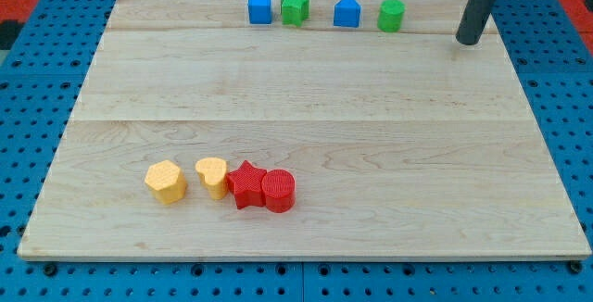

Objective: Move your arm towards the bottom side of the board

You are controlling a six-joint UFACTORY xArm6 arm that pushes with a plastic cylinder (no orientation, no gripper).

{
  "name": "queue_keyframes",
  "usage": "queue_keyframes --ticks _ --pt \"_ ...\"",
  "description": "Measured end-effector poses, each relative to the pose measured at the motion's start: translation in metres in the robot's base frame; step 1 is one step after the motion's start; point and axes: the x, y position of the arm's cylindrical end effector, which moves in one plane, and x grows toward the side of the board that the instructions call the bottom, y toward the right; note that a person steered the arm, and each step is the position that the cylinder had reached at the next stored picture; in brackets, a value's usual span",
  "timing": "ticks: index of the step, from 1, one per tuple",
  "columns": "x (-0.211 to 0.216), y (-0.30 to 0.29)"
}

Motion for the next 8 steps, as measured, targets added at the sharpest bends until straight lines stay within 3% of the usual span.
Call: queue_keyframes --ticks 5,7,8 --pt "-0.041 -0.026" --pt "0.01 -0.032" --pt "0.062 -0.032"
